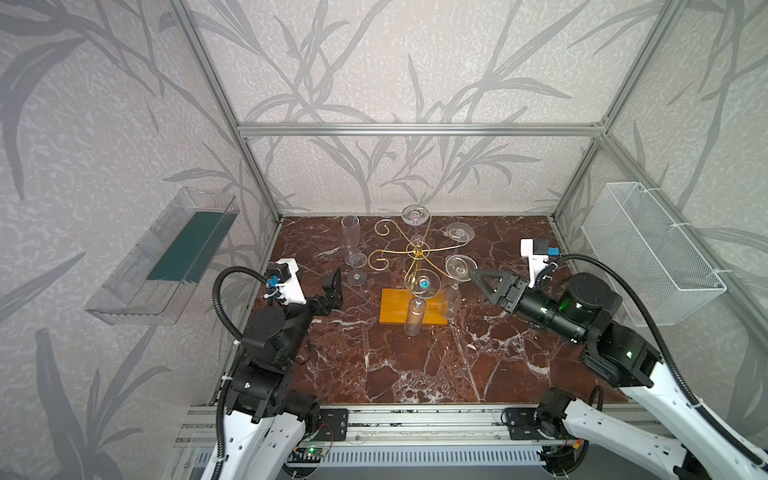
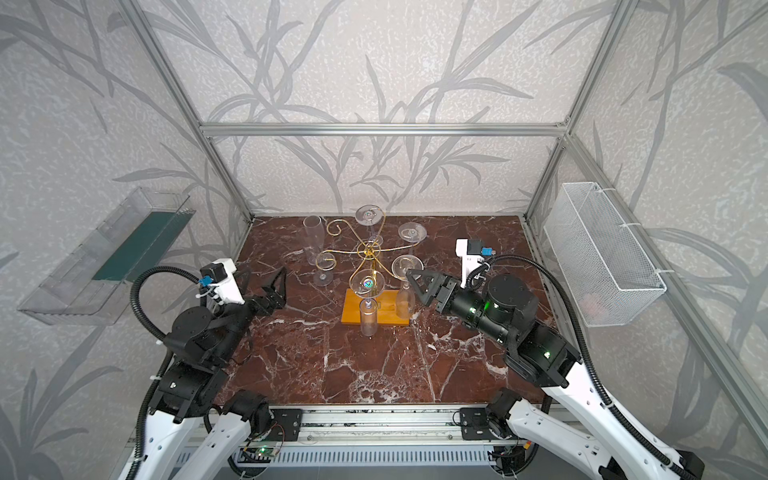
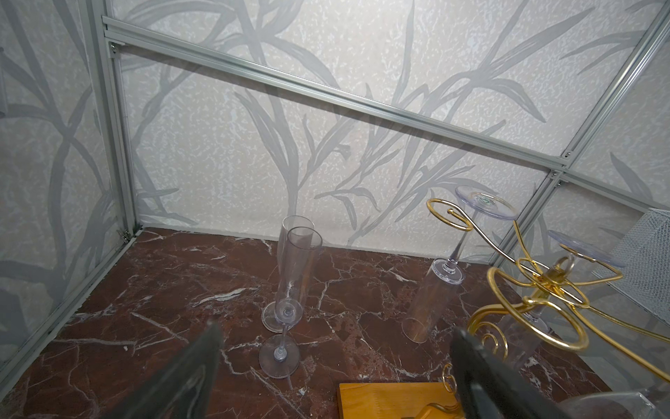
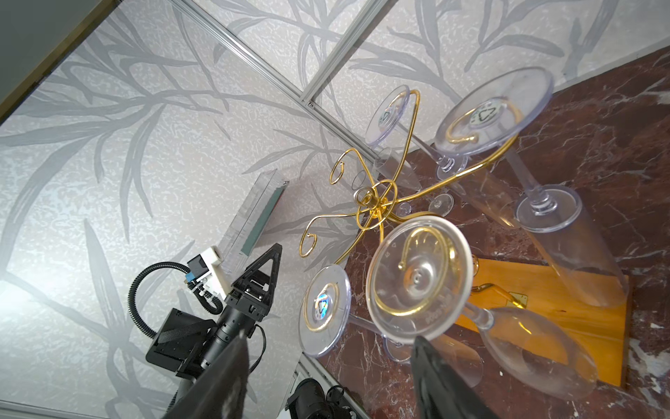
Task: Take the wine glass off the wine glass rack
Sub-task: 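Reach the right gripper toward a hanging glass on the gold rack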
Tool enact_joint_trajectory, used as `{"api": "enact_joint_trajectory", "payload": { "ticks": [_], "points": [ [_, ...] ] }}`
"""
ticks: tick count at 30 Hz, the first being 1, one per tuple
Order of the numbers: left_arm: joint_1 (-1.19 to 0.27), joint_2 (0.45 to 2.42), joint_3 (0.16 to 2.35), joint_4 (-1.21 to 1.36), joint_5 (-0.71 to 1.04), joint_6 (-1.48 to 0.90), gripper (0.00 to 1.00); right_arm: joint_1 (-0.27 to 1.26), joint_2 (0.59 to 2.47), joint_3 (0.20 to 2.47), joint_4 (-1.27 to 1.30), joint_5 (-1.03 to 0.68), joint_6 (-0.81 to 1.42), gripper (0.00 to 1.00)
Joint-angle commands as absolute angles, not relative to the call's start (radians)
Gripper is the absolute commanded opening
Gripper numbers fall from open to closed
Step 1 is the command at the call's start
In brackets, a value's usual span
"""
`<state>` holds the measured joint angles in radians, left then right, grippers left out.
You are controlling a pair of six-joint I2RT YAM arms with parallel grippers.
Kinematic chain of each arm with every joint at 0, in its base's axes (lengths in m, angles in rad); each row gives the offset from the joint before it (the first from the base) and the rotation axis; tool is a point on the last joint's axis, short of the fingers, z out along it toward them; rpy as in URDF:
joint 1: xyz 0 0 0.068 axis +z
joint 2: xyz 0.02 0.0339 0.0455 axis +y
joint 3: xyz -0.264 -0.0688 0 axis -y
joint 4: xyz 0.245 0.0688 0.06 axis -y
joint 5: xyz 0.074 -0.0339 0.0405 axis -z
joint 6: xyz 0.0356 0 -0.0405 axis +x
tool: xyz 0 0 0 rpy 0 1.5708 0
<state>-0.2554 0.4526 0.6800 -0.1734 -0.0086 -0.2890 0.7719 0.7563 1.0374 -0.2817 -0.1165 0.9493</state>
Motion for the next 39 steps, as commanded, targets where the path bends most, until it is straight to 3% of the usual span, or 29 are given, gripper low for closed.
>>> {"api": "enact_joint_trajectory", "payload": {
  "ticks": [1,15,25,39],
  "points": [
    [-0.258,0.441,0.669,-0.198,-0.015,-0.322,0.99,0.811,0.739,1.015,-0.243,-0.108,1.009,0.67],
    [-0.258,0.400,0.670,-0.225,-0.009,-0.339,0.99,1.089,0.794,0.942,-0.120,0.109,1.072,0.62],
    [-0.258,0.364,0.658,-0.250,-0.021,-0.336,0.99,1.121,0.860,0.882,0.043,0.173,1.139,0.45],
    [-0.258,0.344,0.649,-0.264,-0.023,-0.344,0.99,1.123,0.883,0.855,0.103,0.248,1.186,0.37]
  ]
}}
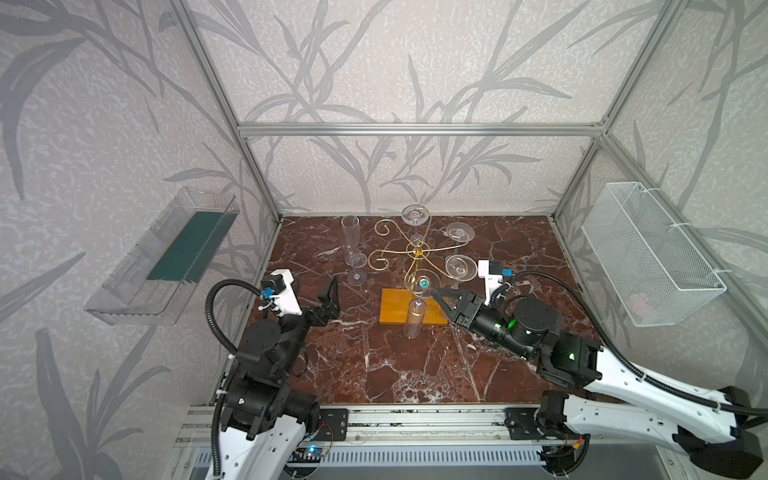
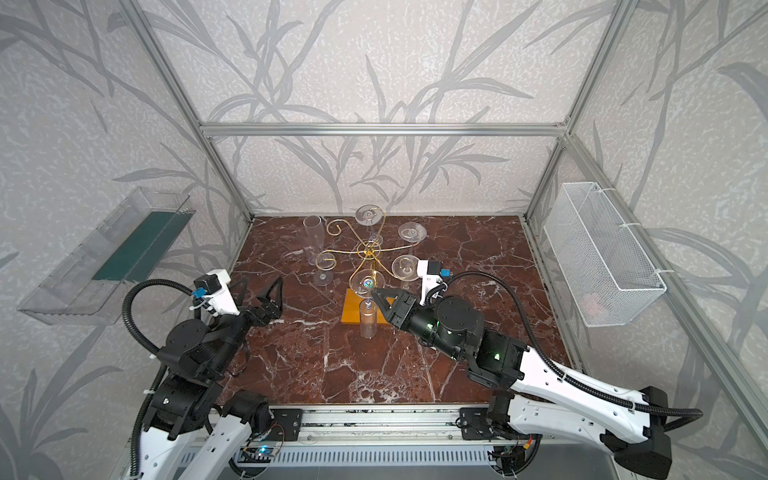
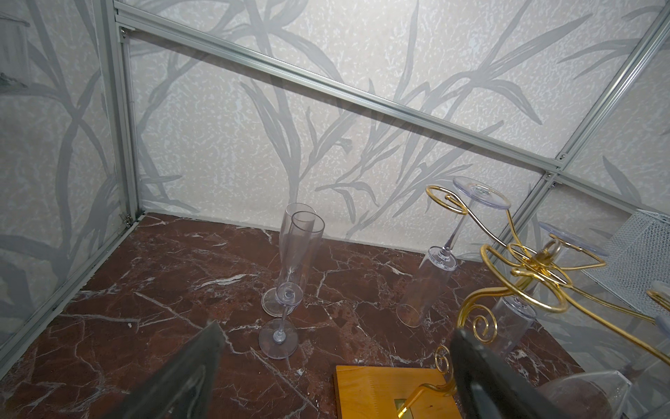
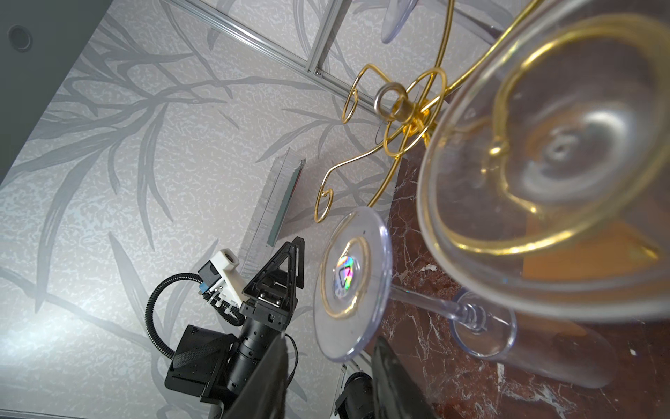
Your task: Take the wine glass off the wine glass rack
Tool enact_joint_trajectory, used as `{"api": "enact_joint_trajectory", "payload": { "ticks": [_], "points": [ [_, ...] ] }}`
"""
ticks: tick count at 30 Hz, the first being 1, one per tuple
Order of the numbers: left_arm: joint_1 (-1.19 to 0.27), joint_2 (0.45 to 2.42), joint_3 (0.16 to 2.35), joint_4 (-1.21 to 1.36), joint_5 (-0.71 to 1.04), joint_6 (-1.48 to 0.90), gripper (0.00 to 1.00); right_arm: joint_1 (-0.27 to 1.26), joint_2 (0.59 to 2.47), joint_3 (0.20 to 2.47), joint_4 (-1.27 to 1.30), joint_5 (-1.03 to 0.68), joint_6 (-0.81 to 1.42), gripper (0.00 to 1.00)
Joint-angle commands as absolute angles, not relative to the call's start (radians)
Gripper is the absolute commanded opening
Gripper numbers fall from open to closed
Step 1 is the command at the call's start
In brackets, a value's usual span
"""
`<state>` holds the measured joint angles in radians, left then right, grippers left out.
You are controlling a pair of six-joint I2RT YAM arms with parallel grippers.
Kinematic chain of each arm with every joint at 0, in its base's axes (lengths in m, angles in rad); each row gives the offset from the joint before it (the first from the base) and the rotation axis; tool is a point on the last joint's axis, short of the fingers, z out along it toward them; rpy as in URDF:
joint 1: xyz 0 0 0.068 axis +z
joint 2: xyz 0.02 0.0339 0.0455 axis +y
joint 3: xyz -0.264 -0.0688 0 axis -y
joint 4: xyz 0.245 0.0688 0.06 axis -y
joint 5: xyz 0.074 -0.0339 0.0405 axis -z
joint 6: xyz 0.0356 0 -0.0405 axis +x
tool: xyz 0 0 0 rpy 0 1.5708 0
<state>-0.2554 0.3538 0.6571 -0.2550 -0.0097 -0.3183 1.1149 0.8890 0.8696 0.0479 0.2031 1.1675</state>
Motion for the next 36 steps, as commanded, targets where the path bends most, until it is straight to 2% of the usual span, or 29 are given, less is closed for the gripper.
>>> {"api": "enact_joint_trajectory", "payload": {
  "ticks": [1,12,19,36],
  "points": [
    [-0.258,0.344,0.649,-0.262,-0.022,-0.346,0.99,1.123,0.886,0.856,0.107,0.252,1.187,0.37],
    [-0.258,0.348,0.646,-0.255,-0.014,-0.360,0.99,1.124,0.908,0.855,0.114,0.271,1.200,0.30],
    [-0.258,0.350,0.641,-0.245,-0.003,-0.378,0.99,1.123,0.911,0.820,0.163,0.287,1.247,0.21],
    [-0.258,0.349,0.641,-0.244,-0.001,-0.397,0.99,1.123,0.910,0.777,0.207,0.298,1.324,0.07]
  ]
}}
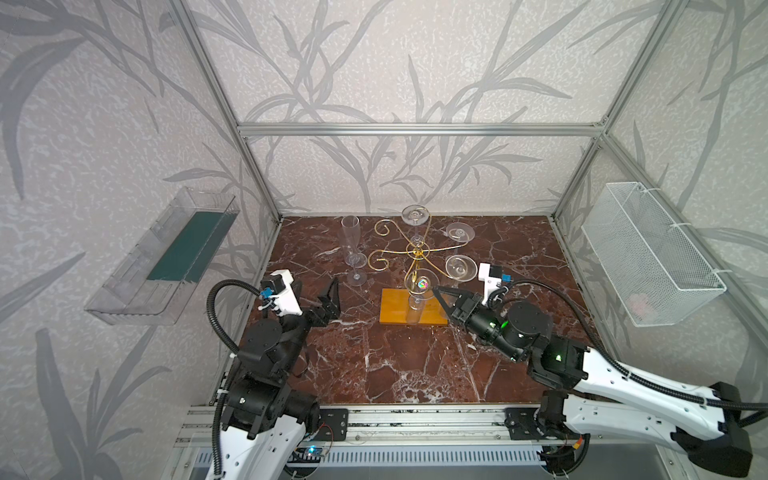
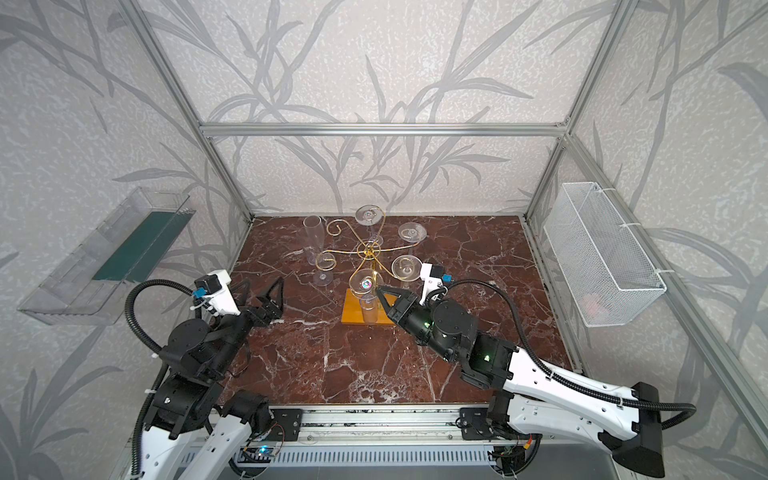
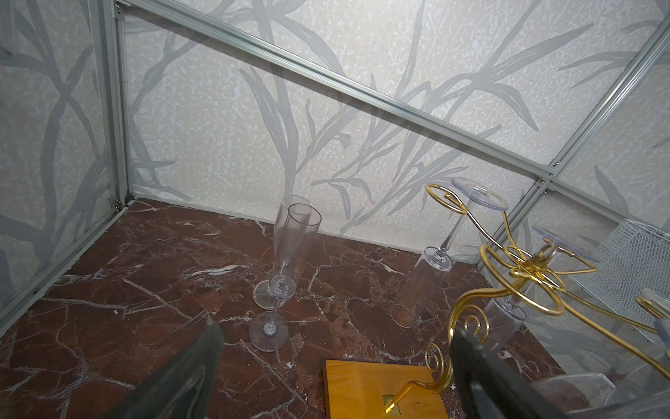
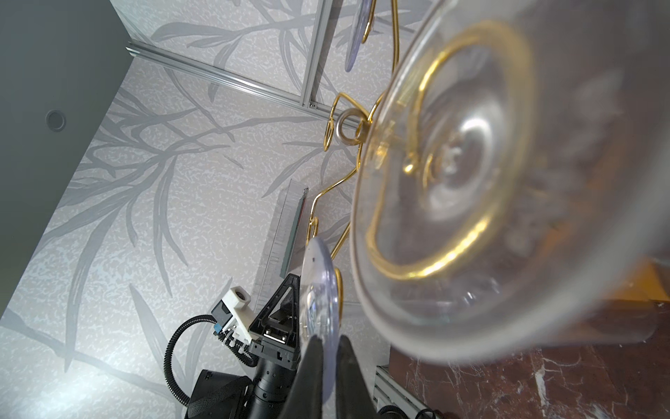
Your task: Take the wine glass off the wine glass rack
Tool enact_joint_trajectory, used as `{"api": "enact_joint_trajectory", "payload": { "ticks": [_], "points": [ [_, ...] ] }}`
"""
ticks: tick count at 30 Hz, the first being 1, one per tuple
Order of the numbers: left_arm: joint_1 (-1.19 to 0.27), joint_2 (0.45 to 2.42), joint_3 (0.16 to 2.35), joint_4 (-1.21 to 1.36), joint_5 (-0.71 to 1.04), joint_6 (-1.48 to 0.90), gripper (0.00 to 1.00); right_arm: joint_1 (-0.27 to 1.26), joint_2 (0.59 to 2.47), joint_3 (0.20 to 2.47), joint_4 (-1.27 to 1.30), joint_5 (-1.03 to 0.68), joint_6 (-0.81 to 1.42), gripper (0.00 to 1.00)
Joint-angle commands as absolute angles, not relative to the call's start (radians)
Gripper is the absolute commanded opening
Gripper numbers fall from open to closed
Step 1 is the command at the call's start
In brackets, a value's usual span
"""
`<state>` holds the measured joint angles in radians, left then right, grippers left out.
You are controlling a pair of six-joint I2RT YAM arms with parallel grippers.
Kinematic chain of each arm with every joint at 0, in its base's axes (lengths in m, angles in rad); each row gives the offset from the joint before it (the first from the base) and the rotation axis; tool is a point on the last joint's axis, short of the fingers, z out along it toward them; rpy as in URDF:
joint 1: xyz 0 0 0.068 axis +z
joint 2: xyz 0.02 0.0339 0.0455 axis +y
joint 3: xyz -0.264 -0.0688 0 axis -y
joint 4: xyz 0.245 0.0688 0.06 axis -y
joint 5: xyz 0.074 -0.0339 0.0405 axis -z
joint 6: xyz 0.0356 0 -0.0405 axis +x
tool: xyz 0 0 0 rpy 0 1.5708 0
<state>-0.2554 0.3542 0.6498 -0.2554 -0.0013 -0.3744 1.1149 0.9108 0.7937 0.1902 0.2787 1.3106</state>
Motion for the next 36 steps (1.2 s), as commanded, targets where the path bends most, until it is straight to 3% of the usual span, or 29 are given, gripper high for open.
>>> {"api": "enact_joint_trajectory", "payload": {
  "ticks": [1,6,36],
  "points": [
    [-0.258,0.349,0.642,-0.244,0.000,-0.397,0.99,1.124,0.908,0.775,0.207,0.298,1.325,0.06],
    [-0.258,0.349,0.643,-0.243,0.001,-0.397,0.99,1.123,0.901,0.769,0.218,0.299,1.336,0.00],
    [-0.258,0.347,0.666,-0.263,-0.009,-0.384,0.99,1.123,0.914,0.811,0.327,0.220,1.414,0.00]
  ]
}}
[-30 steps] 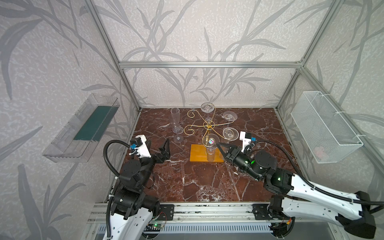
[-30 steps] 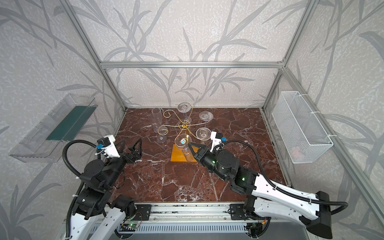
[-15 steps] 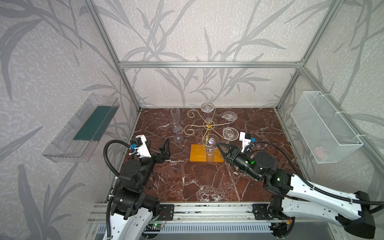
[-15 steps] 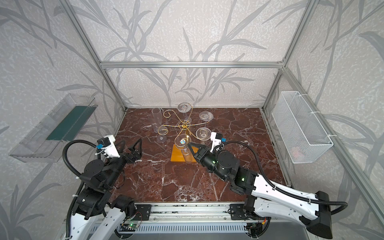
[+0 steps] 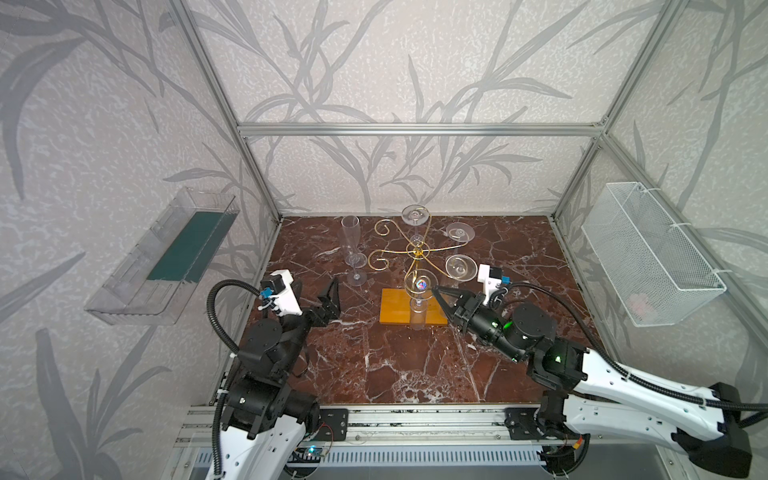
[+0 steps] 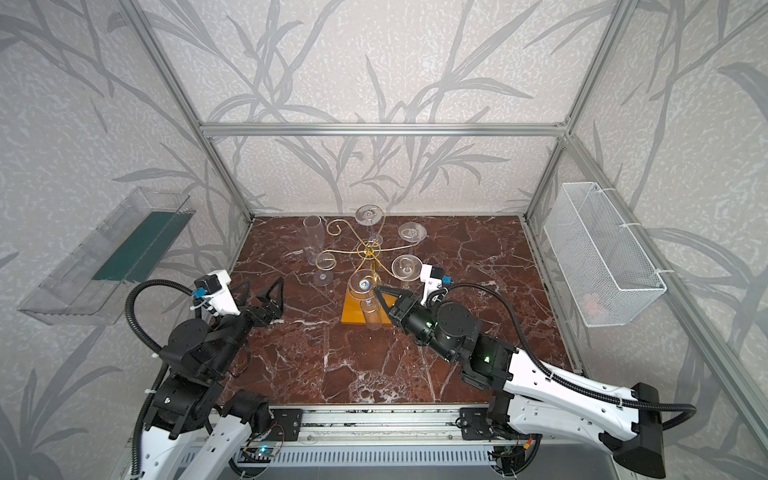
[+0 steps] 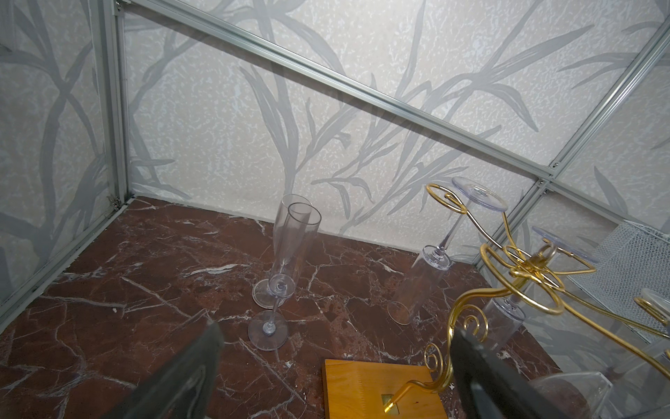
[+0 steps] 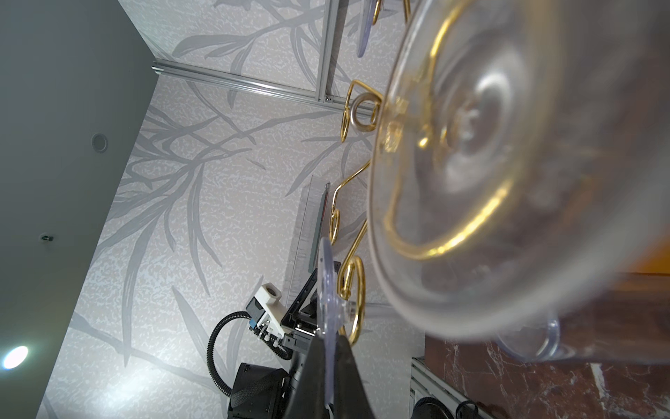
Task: Take the wine glass off the wine glass rack
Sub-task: 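Pull the held glass up and out of the rack with the right gripper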
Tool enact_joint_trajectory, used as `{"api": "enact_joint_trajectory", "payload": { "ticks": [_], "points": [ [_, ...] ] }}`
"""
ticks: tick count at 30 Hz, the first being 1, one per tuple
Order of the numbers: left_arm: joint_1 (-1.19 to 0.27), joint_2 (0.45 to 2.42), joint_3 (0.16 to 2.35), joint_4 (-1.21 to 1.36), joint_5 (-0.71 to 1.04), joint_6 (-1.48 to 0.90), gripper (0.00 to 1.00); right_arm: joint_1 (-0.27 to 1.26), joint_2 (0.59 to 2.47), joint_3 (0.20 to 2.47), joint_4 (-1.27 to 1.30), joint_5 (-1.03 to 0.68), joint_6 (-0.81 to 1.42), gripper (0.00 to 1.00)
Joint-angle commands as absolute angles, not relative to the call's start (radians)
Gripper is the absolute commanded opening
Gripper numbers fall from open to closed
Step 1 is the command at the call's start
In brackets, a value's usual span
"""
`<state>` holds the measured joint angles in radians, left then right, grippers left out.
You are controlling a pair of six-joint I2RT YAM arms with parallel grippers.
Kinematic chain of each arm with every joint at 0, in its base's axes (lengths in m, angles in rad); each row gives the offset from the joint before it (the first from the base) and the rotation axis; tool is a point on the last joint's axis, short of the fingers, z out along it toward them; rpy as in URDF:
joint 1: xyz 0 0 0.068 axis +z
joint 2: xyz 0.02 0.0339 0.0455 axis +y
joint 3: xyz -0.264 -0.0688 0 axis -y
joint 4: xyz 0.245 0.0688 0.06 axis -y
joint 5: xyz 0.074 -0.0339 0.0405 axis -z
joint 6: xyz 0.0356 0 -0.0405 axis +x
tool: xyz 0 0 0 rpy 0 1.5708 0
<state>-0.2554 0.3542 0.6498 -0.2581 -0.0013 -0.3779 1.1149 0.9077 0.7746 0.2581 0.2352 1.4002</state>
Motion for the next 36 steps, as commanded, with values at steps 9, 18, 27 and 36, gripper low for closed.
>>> {"api": "enact_joint_trajectory", "payload": {
  "ticks": [9,18,27,36],
  "points": [
    [-0.258,0.346,0.681,-0.272,-0.015,-0.361,0.99,1.123,0.964,0.853,0.351,0.221,1.404,0.00],
    [-0.258,0.344,0.686,-0.281,-0.017,-0.348,0.99,1.124,0.996,0.881,0.383,0.250,1.391,0.00],
    [-0.258,0.335,0.689,-0.288,-0.018,-0.342,0.99,1.124,1.012,0.890,0.413,0.313,1.378,0.00],
    [-0.258,0.332,0.690,-0.289,-0.010,-0.344,0.99,1.124,0.987,0.850,0.456,0.398,1.358,0.00]
  ]
}}
